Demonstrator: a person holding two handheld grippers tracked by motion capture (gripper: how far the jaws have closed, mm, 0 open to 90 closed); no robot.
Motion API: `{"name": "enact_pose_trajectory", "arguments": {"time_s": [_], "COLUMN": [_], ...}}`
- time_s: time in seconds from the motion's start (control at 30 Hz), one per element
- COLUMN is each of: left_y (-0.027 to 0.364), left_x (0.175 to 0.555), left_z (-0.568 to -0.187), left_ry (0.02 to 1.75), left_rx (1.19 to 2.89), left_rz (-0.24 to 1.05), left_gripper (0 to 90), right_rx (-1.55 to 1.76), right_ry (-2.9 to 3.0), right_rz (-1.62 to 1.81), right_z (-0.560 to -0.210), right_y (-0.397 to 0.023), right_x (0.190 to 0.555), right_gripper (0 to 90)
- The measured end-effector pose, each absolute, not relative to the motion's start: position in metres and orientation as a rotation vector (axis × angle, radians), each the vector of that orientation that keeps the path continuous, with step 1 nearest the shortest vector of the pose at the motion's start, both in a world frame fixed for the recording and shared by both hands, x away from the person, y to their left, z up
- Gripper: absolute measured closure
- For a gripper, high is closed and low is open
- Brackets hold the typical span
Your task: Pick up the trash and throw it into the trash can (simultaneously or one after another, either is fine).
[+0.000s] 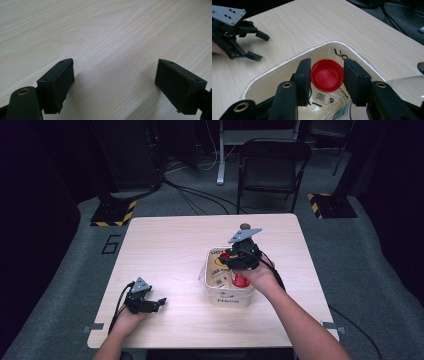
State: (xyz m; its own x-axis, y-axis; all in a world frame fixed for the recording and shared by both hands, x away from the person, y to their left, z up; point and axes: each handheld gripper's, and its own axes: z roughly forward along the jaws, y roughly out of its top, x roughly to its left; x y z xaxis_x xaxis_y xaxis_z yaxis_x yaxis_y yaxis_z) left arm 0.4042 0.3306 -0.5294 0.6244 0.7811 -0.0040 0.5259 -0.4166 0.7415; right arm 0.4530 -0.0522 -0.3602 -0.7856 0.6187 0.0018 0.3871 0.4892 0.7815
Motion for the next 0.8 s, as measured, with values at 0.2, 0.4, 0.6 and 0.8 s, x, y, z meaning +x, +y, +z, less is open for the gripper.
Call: {"name": "enact_pose_trajectory", "arguments": {"time_s": [0.2,0.4,0.6,0.8], "left_y": [0.330,0.331,0.331,0.331], "left_x": [0.404,0.404,0.404,0.404], "left_z": [-0.530,-0.529,-0.529,-0.529], "left_ry": [1.022,1.018,1.018,1.019], "left_rx": [2.110,2.122,2.122,2.117], "left_rz": [0.447,0.444,0.442,0.443], "left_gripper": [15.7,15.7,15.7,15.7], "right_rx": [0.867,0.869,0.859,0.867], "right_ry": [2.462,2.465,2.460,2.453], "right_rz": [1.162,1.167,1.142,1.135], "right_z": [-0.369,-0.375,-0.379,-0.375], "right_y": [-0.048,-0.046,-0.038,-0.041], "right_x": [0.458,0.461,0.462,0.457], "right_gripper": [57.8,57.5,49.5,44.8]}}
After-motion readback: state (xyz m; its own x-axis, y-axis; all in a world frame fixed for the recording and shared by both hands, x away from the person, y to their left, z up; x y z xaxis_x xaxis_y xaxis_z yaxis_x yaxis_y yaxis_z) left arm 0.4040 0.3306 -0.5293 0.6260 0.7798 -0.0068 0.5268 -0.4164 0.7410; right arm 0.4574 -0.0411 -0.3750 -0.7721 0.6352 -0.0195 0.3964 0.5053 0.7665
